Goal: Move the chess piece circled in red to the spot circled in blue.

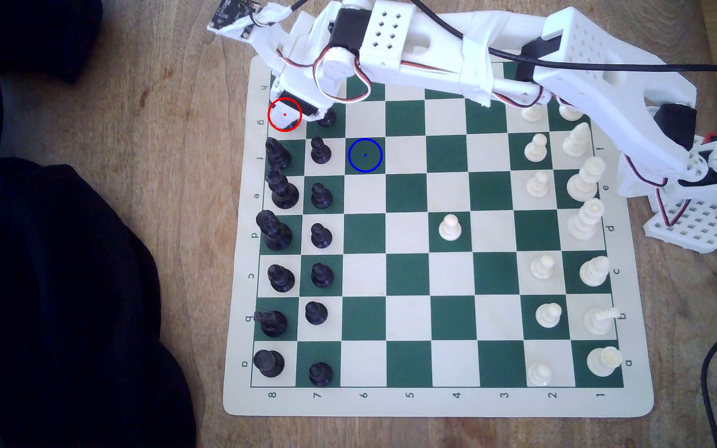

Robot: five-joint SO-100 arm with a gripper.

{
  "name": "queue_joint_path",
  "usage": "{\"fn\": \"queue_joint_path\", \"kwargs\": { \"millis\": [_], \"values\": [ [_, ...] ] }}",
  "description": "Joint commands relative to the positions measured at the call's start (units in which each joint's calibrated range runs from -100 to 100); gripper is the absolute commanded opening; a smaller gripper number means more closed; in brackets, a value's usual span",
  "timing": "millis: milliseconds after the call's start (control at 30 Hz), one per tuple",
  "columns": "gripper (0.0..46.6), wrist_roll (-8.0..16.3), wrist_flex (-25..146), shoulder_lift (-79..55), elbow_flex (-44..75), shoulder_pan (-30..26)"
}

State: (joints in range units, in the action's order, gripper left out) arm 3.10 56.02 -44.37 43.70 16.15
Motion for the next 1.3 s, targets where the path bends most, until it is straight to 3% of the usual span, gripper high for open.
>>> {"fn": "queue_joint_path", "kwargs": {
  "millis": [0, 533, 767, 1267],
  "values": [
    [13.8, 0.24, -1.31, 2.60, 4.90, -0.31],
    [10.9, 0.20, -1.39, 3.11, 5.08, -0.78],
    [0.4, 0.10, 0.50, 3.79, 5.08, -0.86],
    [0.4, 0.34, -0.49, 12.96, 7.44, -0.39]
  ]
}}
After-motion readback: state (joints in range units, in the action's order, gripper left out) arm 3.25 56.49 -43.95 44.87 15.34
